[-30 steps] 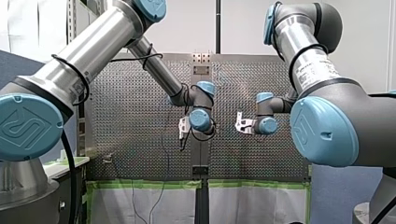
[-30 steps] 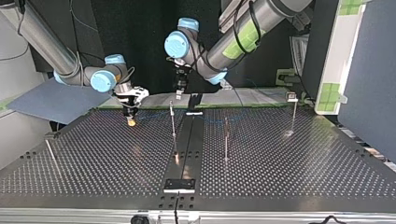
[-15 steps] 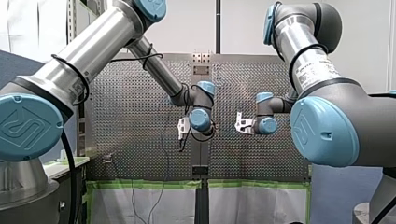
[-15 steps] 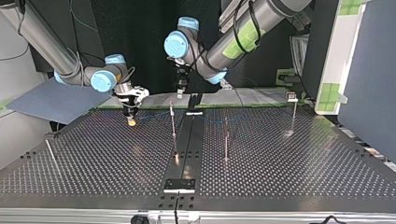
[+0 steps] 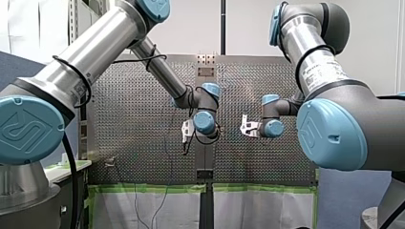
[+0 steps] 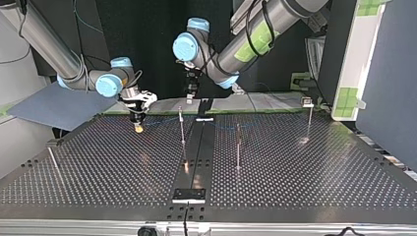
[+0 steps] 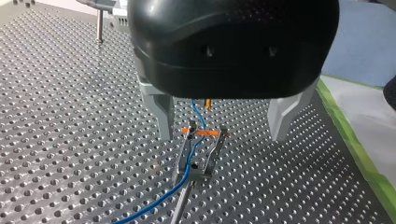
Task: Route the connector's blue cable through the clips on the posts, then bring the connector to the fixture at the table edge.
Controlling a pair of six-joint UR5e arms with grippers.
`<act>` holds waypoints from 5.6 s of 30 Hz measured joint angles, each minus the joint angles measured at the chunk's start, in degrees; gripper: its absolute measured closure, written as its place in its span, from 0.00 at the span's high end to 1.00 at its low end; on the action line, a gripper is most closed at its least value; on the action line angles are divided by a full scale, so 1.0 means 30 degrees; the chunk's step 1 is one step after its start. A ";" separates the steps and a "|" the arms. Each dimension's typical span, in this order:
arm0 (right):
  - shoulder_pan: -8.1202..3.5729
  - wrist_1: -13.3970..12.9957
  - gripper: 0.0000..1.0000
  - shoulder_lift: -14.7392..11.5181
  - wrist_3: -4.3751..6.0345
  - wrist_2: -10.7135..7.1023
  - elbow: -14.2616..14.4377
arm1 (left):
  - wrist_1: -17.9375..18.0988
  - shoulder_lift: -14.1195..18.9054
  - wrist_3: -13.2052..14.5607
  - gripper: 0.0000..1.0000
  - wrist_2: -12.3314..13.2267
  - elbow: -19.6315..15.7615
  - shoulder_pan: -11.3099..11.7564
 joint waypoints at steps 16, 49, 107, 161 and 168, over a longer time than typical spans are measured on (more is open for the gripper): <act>0.0002 -0.0003 0.00 0.0006 -0.0001 0.0001 0.0001 | -0.0419 0.0090 0.0052 1.00 -0.0447 -0.0106 -0.0150; 0.0065 0.0366 0.00 0.0011 0.0179 -0.0048 0.0018 | 0.4284 0.5402 -0.2418 1.00 -0.1616 -0.5450 -0.0770; -0.0409 0.1103 0.00 -0.0593 0.0226 0.0561 -0.0028 | 1.0419 1.0815 -0.1933 1.00 -0.3075 -1.4995 -0.1930; -0.2229 0.4985 0.00 -0.9497 -0.2943 0.4405 0.0593 | 0.9728 1.0774 -0.1974 1.00 -0.3288 -1.6874 -0.1609; -0.3293 0.4255 0.00 -0.9899 -0.2328 0.3244 0.1497 | 0.9649 1.0773 -0.1937 1.00 -0.3351 -1.6869 -0.1503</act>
